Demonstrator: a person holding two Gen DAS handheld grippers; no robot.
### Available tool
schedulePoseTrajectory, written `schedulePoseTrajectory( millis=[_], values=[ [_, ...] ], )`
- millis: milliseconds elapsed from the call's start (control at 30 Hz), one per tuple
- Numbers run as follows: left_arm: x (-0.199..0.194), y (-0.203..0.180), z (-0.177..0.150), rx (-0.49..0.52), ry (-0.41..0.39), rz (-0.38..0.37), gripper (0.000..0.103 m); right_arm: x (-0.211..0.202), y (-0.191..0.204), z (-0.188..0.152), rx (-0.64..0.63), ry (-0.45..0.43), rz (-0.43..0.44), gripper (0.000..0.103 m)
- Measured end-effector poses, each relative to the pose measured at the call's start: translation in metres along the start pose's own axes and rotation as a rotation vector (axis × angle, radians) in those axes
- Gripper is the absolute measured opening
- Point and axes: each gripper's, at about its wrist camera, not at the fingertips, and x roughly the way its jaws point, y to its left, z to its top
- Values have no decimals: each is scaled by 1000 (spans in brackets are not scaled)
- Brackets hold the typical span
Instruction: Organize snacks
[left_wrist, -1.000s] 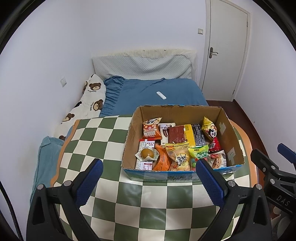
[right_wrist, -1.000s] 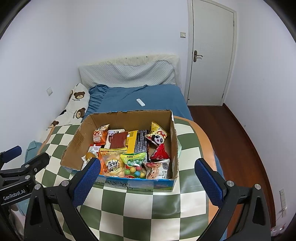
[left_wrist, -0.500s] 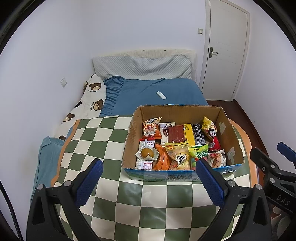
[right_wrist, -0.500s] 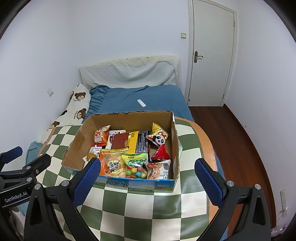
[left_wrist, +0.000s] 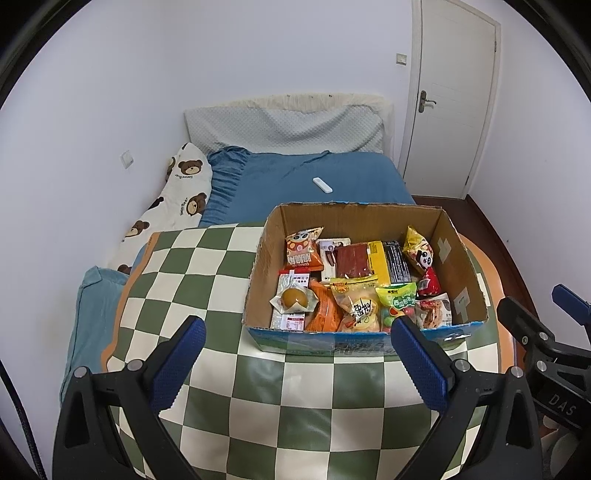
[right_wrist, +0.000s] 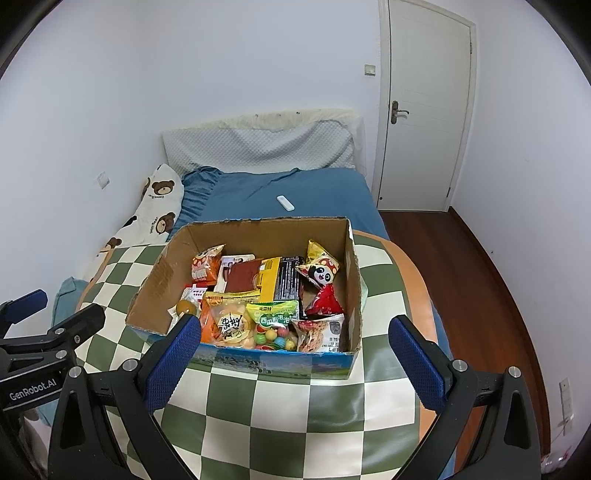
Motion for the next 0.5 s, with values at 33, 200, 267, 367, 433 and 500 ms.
schedulePoseTrajectory(
  millis=[33,200,267,367,433,500],
  values=[
    [0,1,-1,-1,1,0,103,0,0,-1,0,2,1,103],
    [3,0,-4,0,7,-1,103,2,1,-5,-1,11,8,103],
    [3,1,-4,0,7,-1,103,2,2,-5,-2,10,9,103],
    [3,1,-6,1,7,-3,103,2,3,-6,-1,11,10,103],
    [4,1,-6,2,6,3,103,2,3,-6,-1,12,12,103],
    [4,1,-7,-2,5,4,103,3,5,-7,-4,15,14,103]
  ],
)
